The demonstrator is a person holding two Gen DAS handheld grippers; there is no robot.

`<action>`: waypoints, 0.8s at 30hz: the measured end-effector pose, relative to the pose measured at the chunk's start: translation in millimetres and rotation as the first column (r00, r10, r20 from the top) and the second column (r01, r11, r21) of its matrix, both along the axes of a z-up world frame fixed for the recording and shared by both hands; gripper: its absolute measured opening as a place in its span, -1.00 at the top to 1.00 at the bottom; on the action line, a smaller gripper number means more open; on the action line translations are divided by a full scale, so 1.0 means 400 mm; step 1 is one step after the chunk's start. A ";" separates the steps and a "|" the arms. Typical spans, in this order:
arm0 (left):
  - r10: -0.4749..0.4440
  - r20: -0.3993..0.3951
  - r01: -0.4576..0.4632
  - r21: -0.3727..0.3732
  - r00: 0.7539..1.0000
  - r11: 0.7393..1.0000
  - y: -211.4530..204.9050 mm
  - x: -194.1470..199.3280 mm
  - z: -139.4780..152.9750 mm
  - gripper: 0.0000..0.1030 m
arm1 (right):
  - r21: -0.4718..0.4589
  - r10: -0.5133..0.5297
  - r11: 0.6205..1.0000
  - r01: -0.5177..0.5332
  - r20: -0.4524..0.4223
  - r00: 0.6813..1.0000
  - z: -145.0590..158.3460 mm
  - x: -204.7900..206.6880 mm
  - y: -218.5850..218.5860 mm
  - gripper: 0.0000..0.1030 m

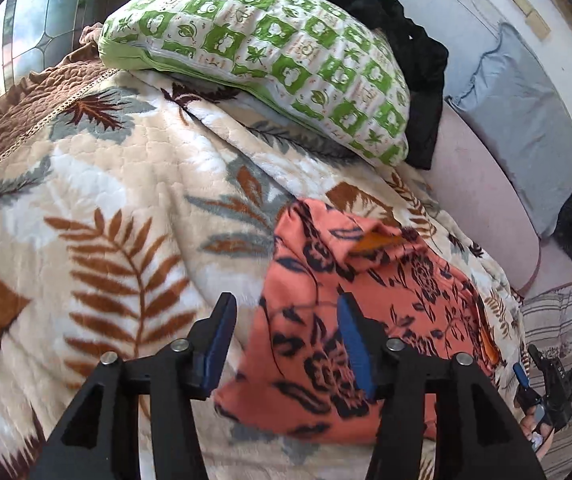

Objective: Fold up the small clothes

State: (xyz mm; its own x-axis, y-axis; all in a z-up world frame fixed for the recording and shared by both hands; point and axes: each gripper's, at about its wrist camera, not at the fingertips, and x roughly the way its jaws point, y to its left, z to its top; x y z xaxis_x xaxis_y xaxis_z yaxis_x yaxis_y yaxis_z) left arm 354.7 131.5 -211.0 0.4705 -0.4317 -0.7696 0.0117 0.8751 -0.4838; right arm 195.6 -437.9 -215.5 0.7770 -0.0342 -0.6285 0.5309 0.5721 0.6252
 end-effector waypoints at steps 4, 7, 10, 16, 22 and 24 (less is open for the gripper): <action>-0.080 0.006 0.080 -0.028 0.997 0.996 -0.072 -0.032 -0.025 -0.05 | 0.002 0.266 0.963 -0.269 -0.168 0.949 -0.040 0.097 0.166 -0.10; -0.098 -0.037 0.099 0.032 0.995 0.995 -0.100 -0.018 -0.089 -0.05 | -0.010 0.283 0.954 -0.301 -0.315 0.906 -0.121 0.176 0.223 0.00; -0.101 -0.055 0.103 0.047 0.993 0.994 -0.102 -0.010 -0.118 -0.02 | -0.219 0.174 0.935 -0.280 -0.407 0.897 -0.146 0.297 0.189 0.35; -0.126 -0.094 0.123 -0.039 0.988 0.992 -0.069 0.016 -0.117 -0.02 | -0.331 0.122 0.919 -0.216 -0.283 0.951 -0.056 0.432 0.236 0.27; -0.174 -0.084 0.170 -0.054 0.981 0.984 -0.059 0.005 -0.118 -0.02 | -0.131 0.629 0.693 -0.710 -0.371 0.683 -0.146 0.595 0.656 0.27; -0.200 -0.074 0.197 -0.038 0.977 0.980 -0.059 -0.003 -0.115 -0.02 | -0.135 0.632 0.665 -0.735 -0.423 0.650 -0.199 0.661 0.741 0.27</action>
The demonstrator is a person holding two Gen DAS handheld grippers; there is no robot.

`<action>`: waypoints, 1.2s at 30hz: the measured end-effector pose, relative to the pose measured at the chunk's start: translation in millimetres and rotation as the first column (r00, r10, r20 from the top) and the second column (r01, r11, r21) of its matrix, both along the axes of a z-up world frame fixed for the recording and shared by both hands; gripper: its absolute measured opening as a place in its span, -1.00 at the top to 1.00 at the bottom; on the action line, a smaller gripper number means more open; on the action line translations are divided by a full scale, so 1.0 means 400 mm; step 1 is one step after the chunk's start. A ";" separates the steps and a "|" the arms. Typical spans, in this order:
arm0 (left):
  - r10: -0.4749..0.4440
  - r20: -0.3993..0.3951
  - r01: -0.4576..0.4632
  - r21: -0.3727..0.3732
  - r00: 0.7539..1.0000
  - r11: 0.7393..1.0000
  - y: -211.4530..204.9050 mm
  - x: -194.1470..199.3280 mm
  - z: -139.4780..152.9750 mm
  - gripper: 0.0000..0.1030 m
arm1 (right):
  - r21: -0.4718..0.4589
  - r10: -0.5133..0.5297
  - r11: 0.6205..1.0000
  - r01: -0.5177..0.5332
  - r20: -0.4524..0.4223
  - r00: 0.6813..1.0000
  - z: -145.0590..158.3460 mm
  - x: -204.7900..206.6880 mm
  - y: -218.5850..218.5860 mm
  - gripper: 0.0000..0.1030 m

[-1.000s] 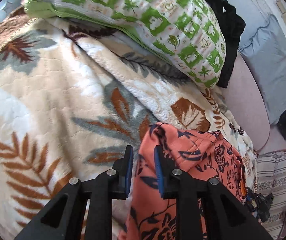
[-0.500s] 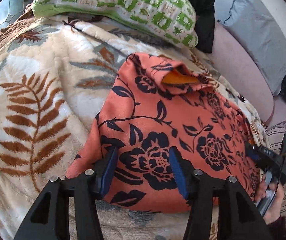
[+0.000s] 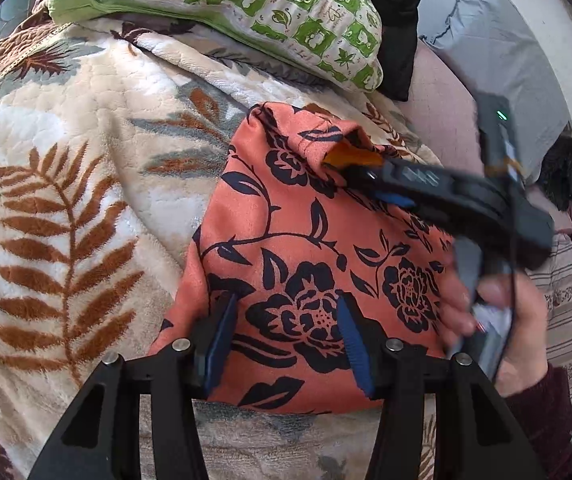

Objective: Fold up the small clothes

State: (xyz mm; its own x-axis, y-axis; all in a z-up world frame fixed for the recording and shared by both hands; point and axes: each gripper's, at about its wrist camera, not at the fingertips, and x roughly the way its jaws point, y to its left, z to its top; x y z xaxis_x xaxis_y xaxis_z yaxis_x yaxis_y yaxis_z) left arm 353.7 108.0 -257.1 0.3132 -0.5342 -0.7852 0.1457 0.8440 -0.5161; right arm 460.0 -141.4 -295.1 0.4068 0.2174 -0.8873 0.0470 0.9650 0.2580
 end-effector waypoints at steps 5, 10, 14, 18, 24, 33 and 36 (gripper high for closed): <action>-0.064 0.022 0.063 0.019 0.998 0.998 0.003 -0.013 0.009 -0.02 | 0.123 -0.235 0.967 0.222 0.109 0.966 0.000 0.129 -0.014 0.27; -0.026 0.060 0.023 0.058 0.998 0.998 0.023 -0.012 0.036 -0.02 | 0.140 -0.262 0.961 0.238 0.183 0.948 0.097 0.020 -0.081 0.27; -0.004 0.124 -0.014 0.143 0.992 0.990 0.018 -0.019 0.057 -0.02 | 0.064 -0.255 0.967 0.248 0.188 0.948 0.147 -0.171 -0.166 0.27; -0.042 0.064 0.017 0.350 0.997 0.937 -0.026 -0.014 0.000 -0.10 | -0.004 -0.301 0.952 0.306 0.166 0.939 0.147 -0.390 -0.257 0.27; 0.050 0.022 -0.054 0.324 0.999 0.945 0.007 -0.023 -0.010 -0.24 | -0.020 -0.314 0.949 0.316 0.070 0.947 0.069 -0.620 -0.326 0.29; 0.080 -0.087 -0.078 0.027 0.993 0.997 0.021 -0.158 0.018 -0.22 | 0.498 -0.618 0.688 0.528 0.021 0.786 0.074 -0.836 -0.454 -0.40; 0.094 -0.167 -0.105 -0.062 0.982 0.992 0.019 -0.190 -0.011 -0.22 | 0.623 -0.663 0.551 0.555 -0.077 0.745 0.029 -0.857 -0.478 -0.40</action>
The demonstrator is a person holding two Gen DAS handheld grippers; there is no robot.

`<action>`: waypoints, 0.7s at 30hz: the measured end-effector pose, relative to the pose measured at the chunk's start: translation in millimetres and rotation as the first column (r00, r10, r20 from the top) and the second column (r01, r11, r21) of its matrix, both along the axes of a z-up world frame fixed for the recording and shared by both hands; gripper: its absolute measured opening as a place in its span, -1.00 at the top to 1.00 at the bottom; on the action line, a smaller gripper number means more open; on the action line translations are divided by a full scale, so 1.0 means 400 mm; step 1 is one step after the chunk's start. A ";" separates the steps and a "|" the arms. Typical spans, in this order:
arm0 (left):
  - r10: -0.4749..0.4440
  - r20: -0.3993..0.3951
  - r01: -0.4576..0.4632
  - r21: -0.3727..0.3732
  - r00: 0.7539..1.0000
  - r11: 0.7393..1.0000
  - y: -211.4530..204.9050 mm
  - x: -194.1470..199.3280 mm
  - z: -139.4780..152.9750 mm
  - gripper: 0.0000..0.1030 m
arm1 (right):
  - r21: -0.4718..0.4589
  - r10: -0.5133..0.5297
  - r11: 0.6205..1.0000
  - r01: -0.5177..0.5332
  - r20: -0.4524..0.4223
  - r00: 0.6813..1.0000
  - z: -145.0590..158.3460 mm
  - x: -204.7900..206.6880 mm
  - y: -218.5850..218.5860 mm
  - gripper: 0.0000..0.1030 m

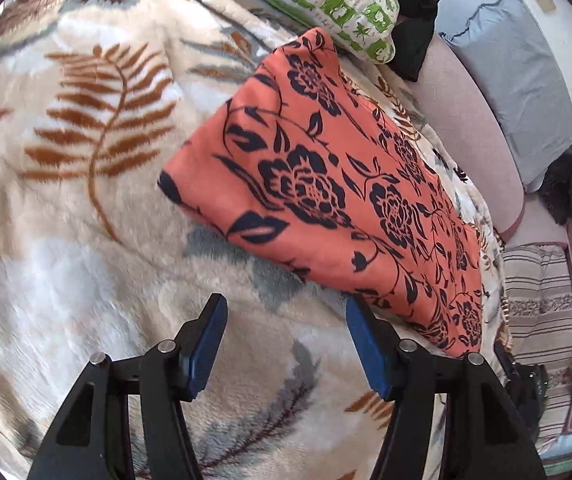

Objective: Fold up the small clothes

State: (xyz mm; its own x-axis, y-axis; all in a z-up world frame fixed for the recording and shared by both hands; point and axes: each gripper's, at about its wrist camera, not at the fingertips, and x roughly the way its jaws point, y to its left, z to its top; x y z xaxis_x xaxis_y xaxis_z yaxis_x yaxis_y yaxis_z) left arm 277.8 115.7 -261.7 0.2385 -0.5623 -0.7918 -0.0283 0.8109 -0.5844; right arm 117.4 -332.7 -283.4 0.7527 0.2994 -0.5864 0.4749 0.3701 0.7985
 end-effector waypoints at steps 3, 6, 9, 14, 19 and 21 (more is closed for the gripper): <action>0.035 -0.028 -0.036 -0.060 0.999 0.998 0.009 0.013 -0.014 -0.22 | -0.022 -0.035 0.999 0.034 -0.012 0.999 -0.005 -0.005 -0.001 -0.40; 0.086 -0.039 -0.089 -0.085 0.996 0.992 0.027 0.043 -0.028 -0.22 | -0.006 -0.070 0.998 0.070 -0.009 0.997 -0.016 -0.004 -0.014 -0.40; 0.087 -0.064 -0.095 -0.131 0.994 0.987 0.023 0.071 -0.043 -0.29 | 0.030 -0.093 0.995 0.094 -0.032 0.995 -0.048 0.010 -0.034 -0.40; 0.108 -0.076 -0.121 -0.195 0.991 0.973 0.023 0.098 -0.056 -0.29 | 0.021 -0.126 0.992 0.126 -0.002 0.992 -0.062 0.037 -0.050 -0.34; 0.124 0.045 -0.117 -0.136 0.991 0.984 0.017 0.095 -0.016 0.48 | -0.245 -0.073 0.965 0.092 0.086 0.994 0.039 0.073 -0.006 -0.05; 0.126 0.038 -0.121 -0.110 0.991 0.987 0.004 0.100 -0.024 0.47 | -0.309 -0.039 0.950 0.049 0.037 0.999 0.039 0.101 0.009 -0.05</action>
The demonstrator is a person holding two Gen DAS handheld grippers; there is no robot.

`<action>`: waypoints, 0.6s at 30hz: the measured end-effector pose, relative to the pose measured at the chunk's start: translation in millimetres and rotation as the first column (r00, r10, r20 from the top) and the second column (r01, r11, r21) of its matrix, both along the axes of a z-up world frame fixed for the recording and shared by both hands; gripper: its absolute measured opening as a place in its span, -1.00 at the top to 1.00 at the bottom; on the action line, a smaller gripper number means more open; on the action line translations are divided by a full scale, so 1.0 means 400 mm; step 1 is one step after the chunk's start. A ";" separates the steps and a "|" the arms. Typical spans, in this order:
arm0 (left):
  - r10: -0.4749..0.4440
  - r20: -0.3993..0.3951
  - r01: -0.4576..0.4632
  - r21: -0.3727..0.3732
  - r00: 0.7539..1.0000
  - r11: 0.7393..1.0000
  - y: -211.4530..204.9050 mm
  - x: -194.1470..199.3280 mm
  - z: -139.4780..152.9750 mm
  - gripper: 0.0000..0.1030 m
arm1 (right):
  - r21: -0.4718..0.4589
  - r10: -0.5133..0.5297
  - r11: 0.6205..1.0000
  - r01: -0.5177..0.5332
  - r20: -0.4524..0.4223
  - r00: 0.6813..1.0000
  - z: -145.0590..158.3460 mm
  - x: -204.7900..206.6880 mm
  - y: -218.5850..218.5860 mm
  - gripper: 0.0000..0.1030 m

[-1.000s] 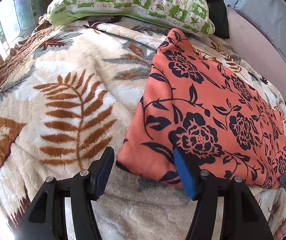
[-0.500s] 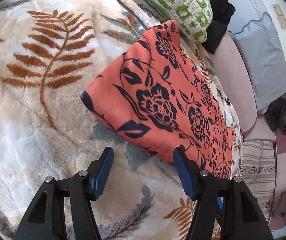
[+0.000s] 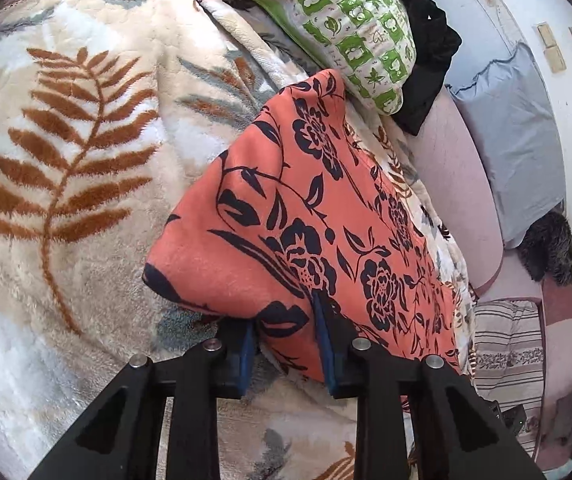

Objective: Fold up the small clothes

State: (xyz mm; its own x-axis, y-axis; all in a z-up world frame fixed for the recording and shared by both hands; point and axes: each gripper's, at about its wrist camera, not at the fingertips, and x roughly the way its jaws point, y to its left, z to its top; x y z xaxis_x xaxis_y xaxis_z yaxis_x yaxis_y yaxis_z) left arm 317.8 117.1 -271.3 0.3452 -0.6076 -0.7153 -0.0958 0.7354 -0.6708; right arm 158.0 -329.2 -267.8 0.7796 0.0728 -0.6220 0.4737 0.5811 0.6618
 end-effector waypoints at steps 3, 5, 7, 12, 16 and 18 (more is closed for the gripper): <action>0.011 -0.052 -0.012 -0.022 0.999 1.000 -0.001 0.009 -0.029 0.08 | 0.052 -0.006 0.999 0.013 -0.120 0.993 -0.062 0.024 -0.014 -0.06; 0.031 -0.061 -0.034 -0.056 0.998 0.998 0.005 0.013 -0.029 0.02 | 0.110 -0.027 0.993 0.039 -0.111 0.994 -0.085 0.022 -0.030 -0.08; 0.042 -0.054 -0.046 -0.073 0.998 0.996 0.012 0.014 -0.025 0.06 | 0.105 -0.025 0.994 0.034 -0.086 0.996 -0.077 0.021 -0.036 -0.08; 0.027 -0.022 -0.027 -0.003 0.999 1.000 0.007 0.013 -0.005 0.49 | -0.051 -0.023 0.998 0.019 -0.067 0.997 -0.032 0.029 -0.014 0.50; -0.011 -0.055 0.012 0.008 0.998 1.000 0.011 0.009 0.002 0.49 | -0.116 -0.014 0.993 0.006 -0.064 0.998 -0.011 0.037 0.005 0.50; -0.016 -0.059 0.013 -0.051 0.998 0.999 0.028 0.008 0.008 0.49 | -0.105 -0.014 0.994 0.007 -0.067 0.998 -0.013 0.036 0.000 0.50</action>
State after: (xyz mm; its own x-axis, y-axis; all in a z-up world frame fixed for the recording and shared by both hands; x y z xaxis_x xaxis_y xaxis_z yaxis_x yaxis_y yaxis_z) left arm 321.1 128.1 -268.1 0.2940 -0.6482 -0.7024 -0.1263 0.7021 -0.7008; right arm 172.6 -329.3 -273.0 0.7363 -0.0037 -0.6767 0.5215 0.6403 0.5640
